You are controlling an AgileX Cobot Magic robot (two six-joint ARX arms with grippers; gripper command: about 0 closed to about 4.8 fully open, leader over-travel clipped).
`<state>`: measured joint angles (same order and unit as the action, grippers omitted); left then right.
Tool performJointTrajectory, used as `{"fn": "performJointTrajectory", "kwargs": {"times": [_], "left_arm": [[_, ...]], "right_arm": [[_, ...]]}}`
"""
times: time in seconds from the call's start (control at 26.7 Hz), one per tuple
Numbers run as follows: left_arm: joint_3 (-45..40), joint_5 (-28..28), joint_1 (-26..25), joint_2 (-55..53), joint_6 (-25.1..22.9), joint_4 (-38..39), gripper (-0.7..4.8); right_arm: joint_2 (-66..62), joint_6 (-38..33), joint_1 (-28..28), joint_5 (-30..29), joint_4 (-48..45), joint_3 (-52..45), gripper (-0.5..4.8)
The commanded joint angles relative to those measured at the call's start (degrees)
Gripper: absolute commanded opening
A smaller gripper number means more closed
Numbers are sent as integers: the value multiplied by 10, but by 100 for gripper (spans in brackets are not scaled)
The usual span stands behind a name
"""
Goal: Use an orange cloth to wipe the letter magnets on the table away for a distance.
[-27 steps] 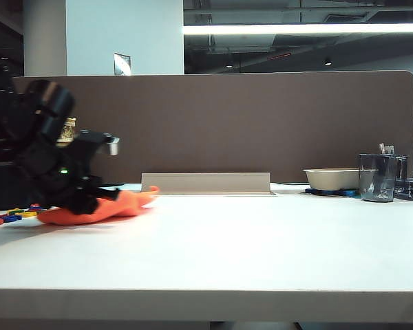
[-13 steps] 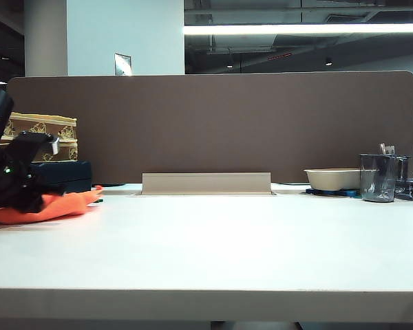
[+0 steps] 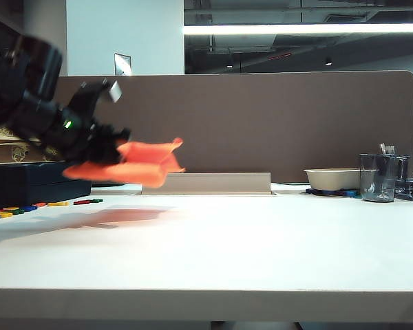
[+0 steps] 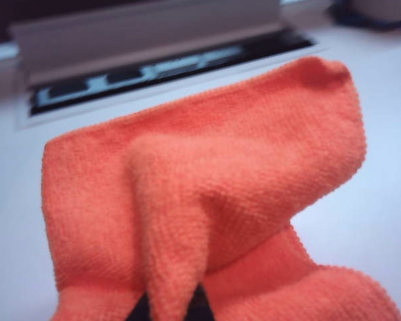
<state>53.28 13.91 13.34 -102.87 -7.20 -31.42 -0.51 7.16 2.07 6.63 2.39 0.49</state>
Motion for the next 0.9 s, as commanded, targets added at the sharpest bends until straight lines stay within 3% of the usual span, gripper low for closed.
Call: {"fn": "performJointTrajectory", "kwargs": {"times": [0.04, 0.3, 0.6, 0.75, 0.82, 0.9], "left_arm": [[1, 3, 32, 33, 2, 21, -6], [0, -6, 97, 64, 5, 55, -6], [0, -12, 172, 66, 6, 183, -6], [0, -11, 208, 66, 6, 201, -5], [0, -10, 213, 66, 6, 200, 46], [0, -6, 216, 66, 6, 202, 187]], "right_arm": [[5, -1, 0, 0, -9, 0, -1], [5, -1, 0, 1, -9, 0, -1], [5, -1, 0, 1, -9, 0, -1], [5, -1, 0, 1, -9, 0, -1], [5, -1, 0, 1, -9, 0, -1], [5, -1, 0, 1, -9, 0, -1]]}}
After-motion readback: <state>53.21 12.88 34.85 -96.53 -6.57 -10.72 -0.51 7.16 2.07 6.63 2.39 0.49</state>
